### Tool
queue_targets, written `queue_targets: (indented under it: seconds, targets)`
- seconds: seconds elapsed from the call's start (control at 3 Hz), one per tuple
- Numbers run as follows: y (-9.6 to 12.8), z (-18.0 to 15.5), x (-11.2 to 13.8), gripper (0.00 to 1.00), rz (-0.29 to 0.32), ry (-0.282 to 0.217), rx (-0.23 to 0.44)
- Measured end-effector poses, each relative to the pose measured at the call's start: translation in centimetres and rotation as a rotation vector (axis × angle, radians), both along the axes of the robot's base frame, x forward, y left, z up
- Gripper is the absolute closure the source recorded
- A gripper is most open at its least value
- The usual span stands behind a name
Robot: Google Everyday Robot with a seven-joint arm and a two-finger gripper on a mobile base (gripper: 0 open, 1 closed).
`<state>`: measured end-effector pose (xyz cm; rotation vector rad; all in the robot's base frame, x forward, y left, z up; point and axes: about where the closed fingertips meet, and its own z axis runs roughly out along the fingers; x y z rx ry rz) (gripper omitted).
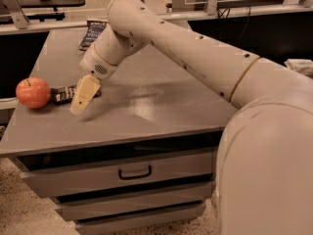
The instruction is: Move rxbar chocolate near apple
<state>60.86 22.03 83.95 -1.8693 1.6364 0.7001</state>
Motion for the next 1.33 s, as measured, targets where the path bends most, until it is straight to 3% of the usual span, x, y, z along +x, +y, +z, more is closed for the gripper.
queue_targets:
  seconds: [0.33,1.0,1.33]
  targets:
    - [-4.6,1.7,0.6,0.00,-0.050,-0.043,0.000]
    - [-21.8,9.7,1.1,0.00,-0.180,-0.189,0.073]
    - [-22.9,10.4,1.2,0.00,-0.190,-0.202,0.080]
